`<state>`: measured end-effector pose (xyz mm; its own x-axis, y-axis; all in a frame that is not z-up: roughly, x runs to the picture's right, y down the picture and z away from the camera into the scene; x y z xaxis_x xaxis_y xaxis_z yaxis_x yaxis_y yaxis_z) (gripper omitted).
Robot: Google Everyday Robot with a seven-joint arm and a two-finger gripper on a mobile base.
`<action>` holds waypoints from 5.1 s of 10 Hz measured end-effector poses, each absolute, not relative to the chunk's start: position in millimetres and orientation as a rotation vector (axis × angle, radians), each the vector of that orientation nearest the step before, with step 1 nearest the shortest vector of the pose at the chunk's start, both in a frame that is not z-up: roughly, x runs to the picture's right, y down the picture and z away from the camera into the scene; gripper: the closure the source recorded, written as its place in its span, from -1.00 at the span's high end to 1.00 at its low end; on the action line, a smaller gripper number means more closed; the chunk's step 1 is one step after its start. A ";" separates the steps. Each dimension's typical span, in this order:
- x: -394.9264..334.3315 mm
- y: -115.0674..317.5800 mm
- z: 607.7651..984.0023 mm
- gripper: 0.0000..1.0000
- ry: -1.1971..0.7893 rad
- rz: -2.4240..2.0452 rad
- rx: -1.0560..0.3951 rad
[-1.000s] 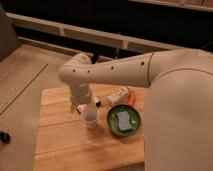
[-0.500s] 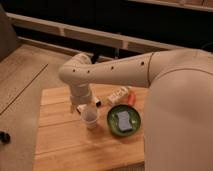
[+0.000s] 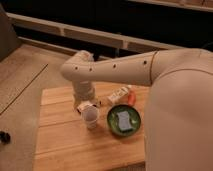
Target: Move the arm in a circular motion
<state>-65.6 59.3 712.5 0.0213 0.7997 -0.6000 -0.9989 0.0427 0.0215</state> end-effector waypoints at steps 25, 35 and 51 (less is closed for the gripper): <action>-47.8 10.1 670.6 0.30 0.340 1.337 -0.312; -108.1 -95.5 715.3 0.30 0.298 1.178 -0.254; 12.1 -16.1 670.5 0.30 0.472 1.444 -0.208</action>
